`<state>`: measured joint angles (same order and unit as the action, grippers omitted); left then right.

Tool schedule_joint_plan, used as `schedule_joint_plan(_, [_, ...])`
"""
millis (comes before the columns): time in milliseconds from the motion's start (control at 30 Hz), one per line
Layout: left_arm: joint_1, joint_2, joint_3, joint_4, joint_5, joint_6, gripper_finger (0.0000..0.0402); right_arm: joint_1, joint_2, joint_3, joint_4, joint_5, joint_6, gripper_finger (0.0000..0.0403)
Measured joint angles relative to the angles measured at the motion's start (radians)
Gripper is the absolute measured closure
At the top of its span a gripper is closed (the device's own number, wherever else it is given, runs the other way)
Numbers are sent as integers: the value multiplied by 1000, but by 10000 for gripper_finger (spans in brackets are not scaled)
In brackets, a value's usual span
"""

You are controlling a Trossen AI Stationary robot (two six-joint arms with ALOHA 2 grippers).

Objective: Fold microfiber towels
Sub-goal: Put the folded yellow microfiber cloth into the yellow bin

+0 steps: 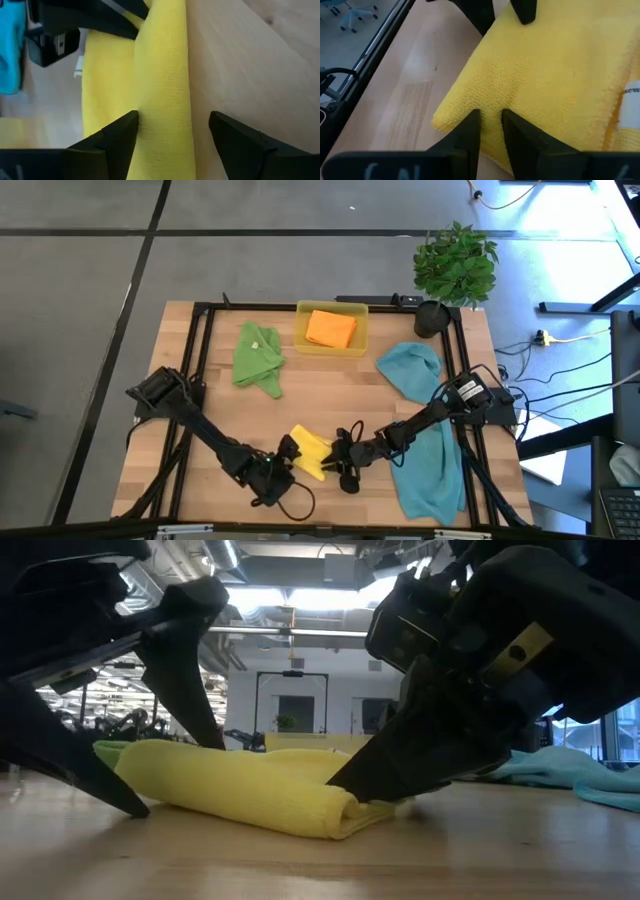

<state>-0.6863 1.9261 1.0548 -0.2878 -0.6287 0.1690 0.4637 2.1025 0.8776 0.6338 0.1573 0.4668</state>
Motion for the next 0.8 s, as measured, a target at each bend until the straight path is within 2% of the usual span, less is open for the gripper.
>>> schedule_joint_plan(333, [-8,61,0,-2,-179,127,163,1,0,0,2,-2,1,315])
schedule_joint_plan(567, [18,61,-2,-10,-148,140,195,1,0,0,3,-3,1,315])
schedule_joint_plan(800, [26,62,-4,-11,-104,141,274,1,0,0,3,-4,1,315])
